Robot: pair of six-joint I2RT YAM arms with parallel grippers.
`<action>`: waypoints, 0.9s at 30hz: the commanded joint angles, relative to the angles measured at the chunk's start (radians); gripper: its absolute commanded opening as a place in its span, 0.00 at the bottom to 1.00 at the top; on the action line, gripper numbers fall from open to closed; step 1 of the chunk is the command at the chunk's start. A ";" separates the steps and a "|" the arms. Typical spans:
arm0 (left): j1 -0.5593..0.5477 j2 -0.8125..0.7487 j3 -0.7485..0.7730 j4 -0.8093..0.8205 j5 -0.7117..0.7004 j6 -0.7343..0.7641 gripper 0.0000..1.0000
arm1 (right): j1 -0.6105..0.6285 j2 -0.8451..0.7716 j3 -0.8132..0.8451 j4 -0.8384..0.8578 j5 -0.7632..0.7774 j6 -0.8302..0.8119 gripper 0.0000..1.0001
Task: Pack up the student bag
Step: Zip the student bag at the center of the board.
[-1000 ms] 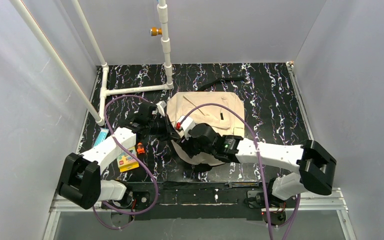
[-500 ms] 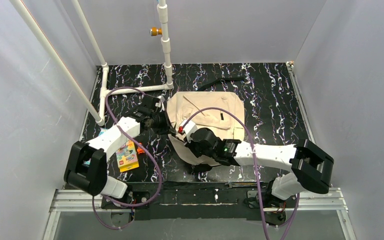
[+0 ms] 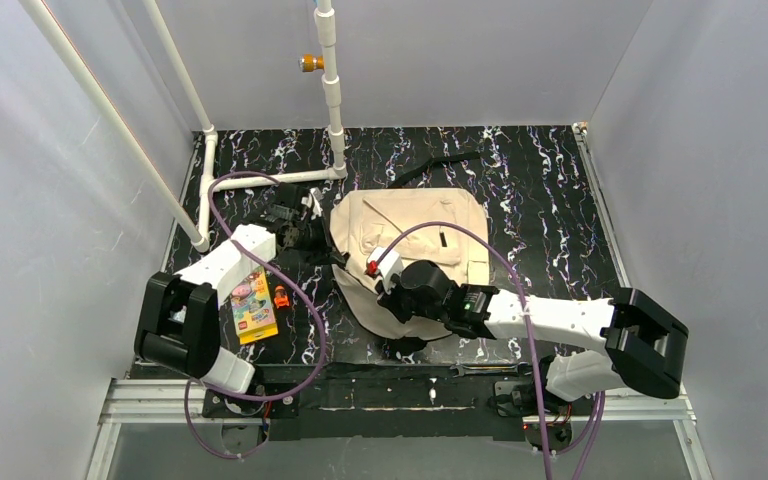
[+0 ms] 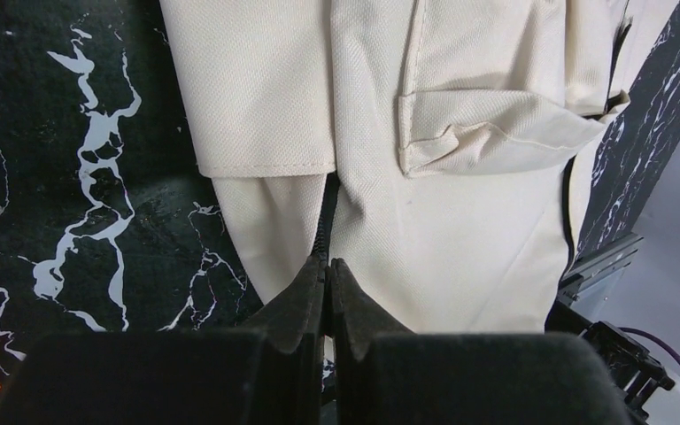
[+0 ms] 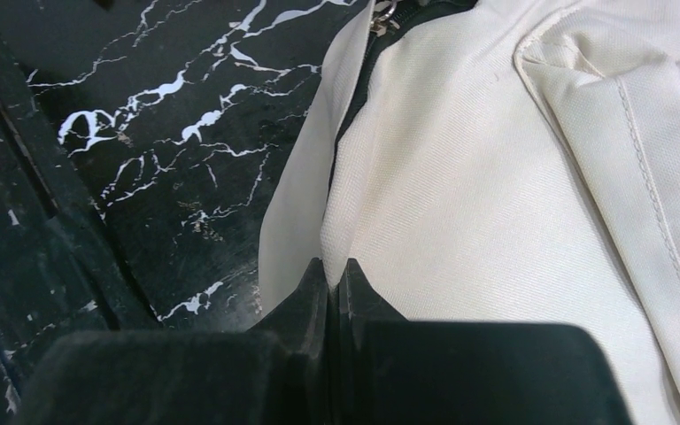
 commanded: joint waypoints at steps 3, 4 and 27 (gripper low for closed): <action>0.043 0.118 0.119 0.045 -0.095 0.041 0.00 | 0.059 0.014 0.001 -0.020 -0.150 0.003 0.01; 0.044 0.156 0.153 0.033 -0.117 0.052 0.00 | 0.066 0.011 0.000 -0.022 -0.151 0.002 0.01; 0.042 -0.220 0.062 -0.181 -0.049 0.008 0.75 | 0.076 0.139 -0.016 0.093 -0.273 0.184 0.63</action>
